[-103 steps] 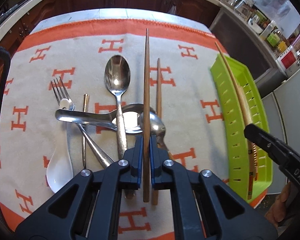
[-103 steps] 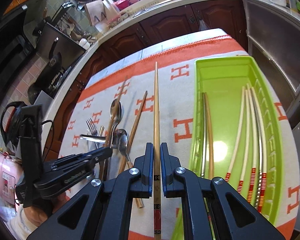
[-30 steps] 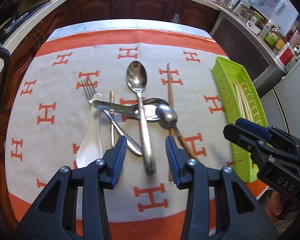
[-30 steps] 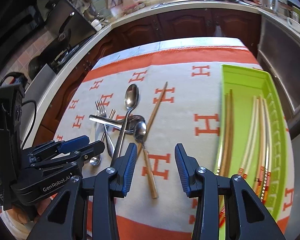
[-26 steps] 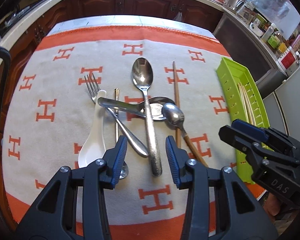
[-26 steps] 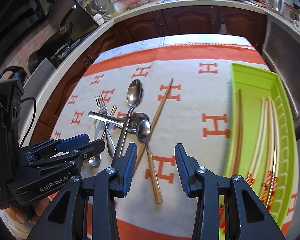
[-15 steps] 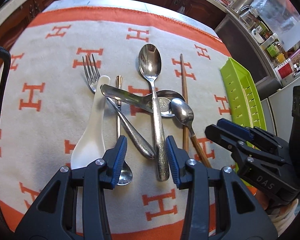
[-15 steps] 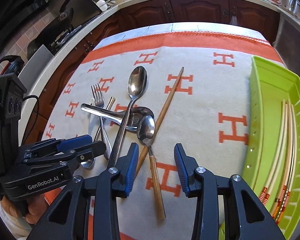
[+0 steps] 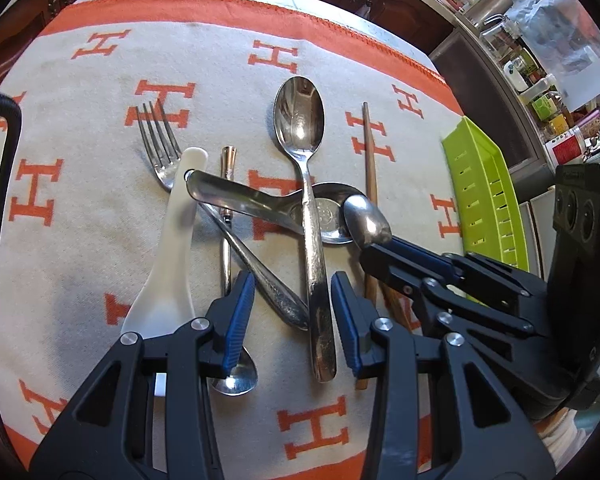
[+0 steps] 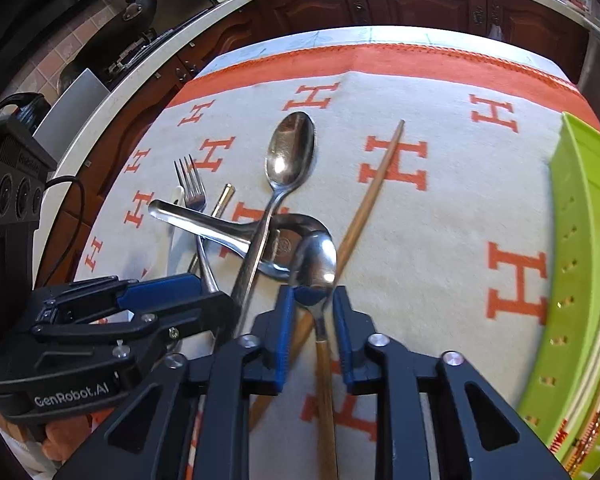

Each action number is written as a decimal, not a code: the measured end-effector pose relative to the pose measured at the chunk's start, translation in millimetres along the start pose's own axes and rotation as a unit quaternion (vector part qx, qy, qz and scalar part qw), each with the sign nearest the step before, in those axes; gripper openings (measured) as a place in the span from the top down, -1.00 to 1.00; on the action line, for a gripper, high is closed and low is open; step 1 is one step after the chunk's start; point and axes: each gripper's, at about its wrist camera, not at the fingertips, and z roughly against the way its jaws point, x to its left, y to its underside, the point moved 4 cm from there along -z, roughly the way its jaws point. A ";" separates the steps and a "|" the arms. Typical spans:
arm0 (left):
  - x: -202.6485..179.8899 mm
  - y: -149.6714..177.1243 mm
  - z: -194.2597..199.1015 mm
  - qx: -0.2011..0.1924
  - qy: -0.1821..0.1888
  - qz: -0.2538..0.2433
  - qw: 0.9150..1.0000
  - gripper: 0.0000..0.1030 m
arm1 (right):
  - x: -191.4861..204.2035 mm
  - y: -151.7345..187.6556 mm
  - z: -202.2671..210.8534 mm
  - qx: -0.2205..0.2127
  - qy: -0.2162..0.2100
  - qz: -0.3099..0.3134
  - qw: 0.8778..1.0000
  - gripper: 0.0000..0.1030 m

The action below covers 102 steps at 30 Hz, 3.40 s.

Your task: Organize utensils

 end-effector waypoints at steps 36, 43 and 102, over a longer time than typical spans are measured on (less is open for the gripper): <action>-20.5 -15.9 -17.3 -0.007 -0.007 -0.039 0.999 0.84 | -8.8 19.0 28.1 -0.046 -0.002 0.001 0.999 0.96; -34.3 -8.3 -14.1 -0.022 -0.040 -0.072 0.996 0.85 | -10.9 22.6 36.0 -0.053 0.001 -0.001 0.999 0.96; -36.2 -92.2 -45.8 0.008 0.053 -0.089 0.995 0.47 | -53.3 20.4 91.6 -0.110 -0.023 -0.076 0.991 0.96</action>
